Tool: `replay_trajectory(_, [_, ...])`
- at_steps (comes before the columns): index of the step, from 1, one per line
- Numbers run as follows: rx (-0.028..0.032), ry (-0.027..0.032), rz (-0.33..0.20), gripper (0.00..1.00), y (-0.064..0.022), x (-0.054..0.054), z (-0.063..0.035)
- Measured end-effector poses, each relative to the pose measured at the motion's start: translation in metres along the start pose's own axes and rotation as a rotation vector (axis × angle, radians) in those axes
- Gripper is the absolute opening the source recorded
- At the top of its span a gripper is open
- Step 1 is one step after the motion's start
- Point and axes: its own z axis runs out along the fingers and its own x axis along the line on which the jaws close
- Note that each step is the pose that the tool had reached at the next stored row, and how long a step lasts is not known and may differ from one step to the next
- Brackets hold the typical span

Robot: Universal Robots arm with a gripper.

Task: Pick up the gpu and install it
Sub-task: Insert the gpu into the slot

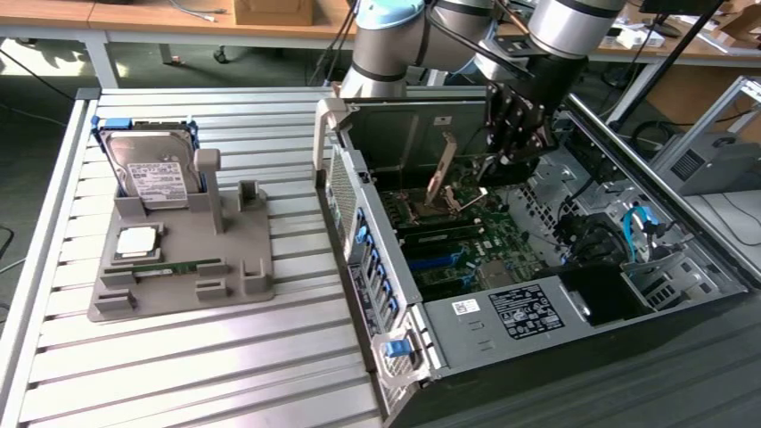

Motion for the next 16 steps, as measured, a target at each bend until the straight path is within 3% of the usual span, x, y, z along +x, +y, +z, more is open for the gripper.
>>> replay_trajectory(16, [0.0000, 0.0000, 0.000, 0.27, 0.0005, 0.0033, 0.0006])
